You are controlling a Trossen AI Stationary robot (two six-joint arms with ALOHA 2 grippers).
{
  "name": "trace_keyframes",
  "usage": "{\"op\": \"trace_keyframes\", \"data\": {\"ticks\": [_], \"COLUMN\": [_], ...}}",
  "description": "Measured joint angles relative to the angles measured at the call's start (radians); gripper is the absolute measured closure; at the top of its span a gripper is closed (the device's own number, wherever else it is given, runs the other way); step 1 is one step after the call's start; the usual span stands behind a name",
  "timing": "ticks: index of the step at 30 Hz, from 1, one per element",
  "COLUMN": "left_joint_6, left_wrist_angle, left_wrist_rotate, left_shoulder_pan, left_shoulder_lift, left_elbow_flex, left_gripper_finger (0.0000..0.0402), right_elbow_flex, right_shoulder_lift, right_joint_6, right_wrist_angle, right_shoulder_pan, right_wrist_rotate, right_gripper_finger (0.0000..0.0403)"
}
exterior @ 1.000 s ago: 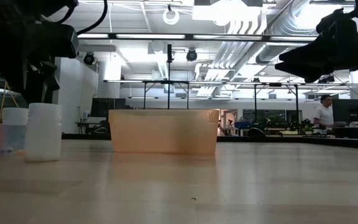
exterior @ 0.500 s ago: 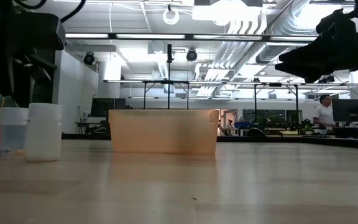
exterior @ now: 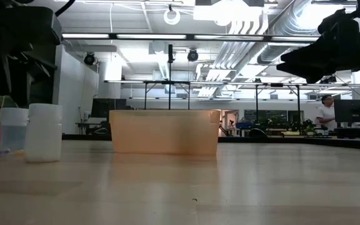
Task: Pick and place pill bottles into a basket
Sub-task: Put the top left transparent pill bottle into the orange bin
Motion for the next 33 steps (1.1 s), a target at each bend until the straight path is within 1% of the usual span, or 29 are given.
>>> {"op": "trace_keyframes", "data": {"ticks": [3,6,8,13,17,21,27,33], "left_joint_6": [0.032,0.031,0.028,0.027,0.027,0.027,0.024,0.030], "left_wrist_angle": [0.003,0.003,0.003,0.004,0.011,0.012,0.011,0.031], "left_wrist_rotate": [0.002,-0.001,-0.029,-0.079,-0.058,-0.054,-0.038,-0.039], "left_shoulder_pan": [0.000,0.000,0.000,0.000,0.000,0.000,0.000,0.000], "left_shoulder_lift": [0.000,0.000,0.000,0.013,0.057,0.109,0.175,0.203], "left_elbow_flex": [0.000,0.000,0.000,0.000,-0.001,-0.002,-0.002,-0.002], "left_gripper_finger": [0.0195,0.0195,0.0190,0.0149,0.0116,0.0101,0.0104,0.0132], "right_elbow_flex": [0.000,0.000,0.000,0.000,0.000,0.000,0.000,0.000], "right_shoulder_lift": [0.000,0.000,0.000,0.000,0.000,0.000,0.000,0.000], "right_joint_6": [-0.001,-0.001,-0.001,-0.001,-0.001,-0.001,-0.004,-0.004], "right_wrist_angle": [-0.001,-0.013,-0.022,-0.022,-0.029,-0.035,-0.037,-0.037], "right_shoulder_pan": [0.000,0.000,0.000,0.000,0.000,0.000,0.000,0.000], "right_wrist_rotate": [0.000,0.000,0.000,0.000,0.000,0.006,0.012,0.011], "right_gripper_finger": [0.0156,0.0156,0.0156,0.0156,0.0156,0.0156,0.0156,0.0156]}}
